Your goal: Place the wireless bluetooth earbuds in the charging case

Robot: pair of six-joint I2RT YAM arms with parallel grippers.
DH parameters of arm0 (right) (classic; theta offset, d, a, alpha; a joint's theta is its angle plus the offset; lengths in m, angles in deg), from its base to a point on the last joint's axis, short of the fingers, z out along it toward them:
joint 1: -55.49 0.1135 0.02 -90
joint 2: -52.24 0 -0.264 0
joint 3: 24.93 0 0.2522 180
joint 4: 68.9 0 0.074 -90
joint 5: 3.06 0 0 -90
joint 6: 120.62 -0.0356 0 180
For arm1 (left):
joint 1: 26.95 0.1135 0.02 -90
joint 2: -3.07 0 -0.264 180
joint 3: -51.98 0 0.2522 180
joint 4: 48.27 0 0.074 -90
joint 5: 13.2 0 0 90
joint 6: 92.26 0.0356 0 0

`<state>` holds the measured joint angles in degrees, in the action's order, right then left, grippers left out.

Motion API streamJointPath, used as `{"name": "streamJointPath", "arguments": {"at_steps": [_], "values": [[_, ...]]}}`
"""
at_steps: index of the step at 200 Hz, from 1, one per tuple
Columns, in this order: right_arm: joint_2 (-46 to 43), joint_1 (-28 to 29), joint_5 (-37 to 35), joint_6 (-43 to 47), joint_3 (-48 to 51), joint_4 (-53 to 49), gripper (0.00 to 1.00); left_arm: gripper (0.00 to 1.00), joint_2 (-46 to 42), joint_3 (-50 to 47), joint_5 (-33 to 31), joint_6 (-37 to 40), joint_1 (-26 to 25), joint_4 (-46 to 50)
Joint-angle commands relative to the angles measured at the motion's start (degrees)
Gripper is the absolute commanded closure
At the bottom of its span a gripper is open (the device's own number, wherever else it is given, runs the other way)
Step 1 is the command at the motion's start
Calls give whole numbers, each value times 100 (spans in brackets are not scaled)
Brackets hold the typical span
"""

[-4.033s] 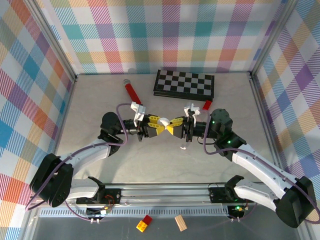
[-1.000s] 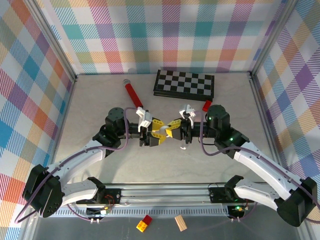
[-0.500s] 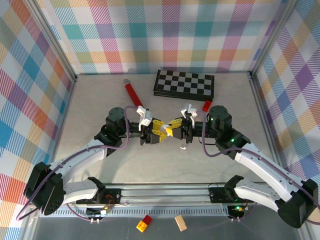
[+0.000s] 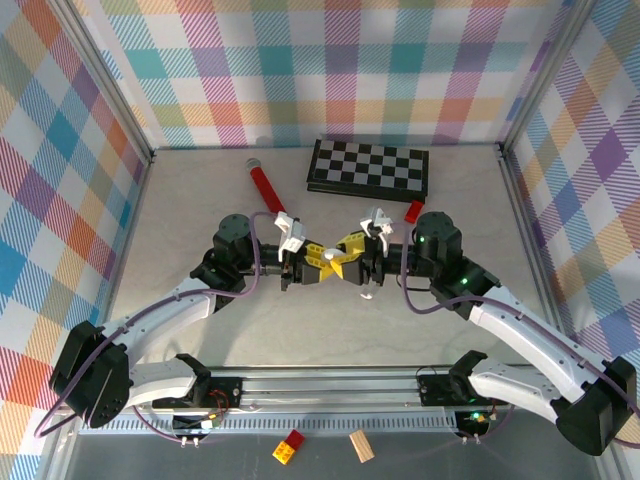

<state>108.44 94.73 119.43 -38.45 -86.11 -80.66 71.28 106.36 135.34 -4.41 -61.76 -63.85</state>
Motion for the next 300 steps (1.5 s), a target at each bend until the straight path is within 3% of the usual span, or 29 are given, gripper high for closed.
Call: {"name": "streamJointPath", "arguments": {"at_steps": [1,29,93,153,169,199,218,262,300], "values": [[110,30,-90,125,-13,-143,48,87,-43,-37,26,-12,-26,-319],[135,22,-198,-3,4,-89,44,87,-32,-67,43,0,-26,-385],[-125,22,-1647,-616,-171,-271,36,89,-74,-588,-186,100,-26,-1375],[-420,22,-1707,-825,-252,-226,34,90,-316,-1041,-773,689,-18,-1434],[-515,21,-2161,-973,-340,-551,33,90,-235,-1152,-887,734,-17,-1611],[-658,-62,-3817,-1742,-205,-1575,33,90,-201,-1390,-1192,715,-9,-2087],[-699,-380,-4250,-2486,36,-2313,35,90,-280,-1556,-1458,769,-2,-2298],[-421,-648,-3723,-3736,762,-2609,37,90,-273,-1871,-1766,518,30,-3171],[200,-487,-2693,-4784,1718,-1403,40,91,-164,-1948,-1823,322,35,-3581]]}}
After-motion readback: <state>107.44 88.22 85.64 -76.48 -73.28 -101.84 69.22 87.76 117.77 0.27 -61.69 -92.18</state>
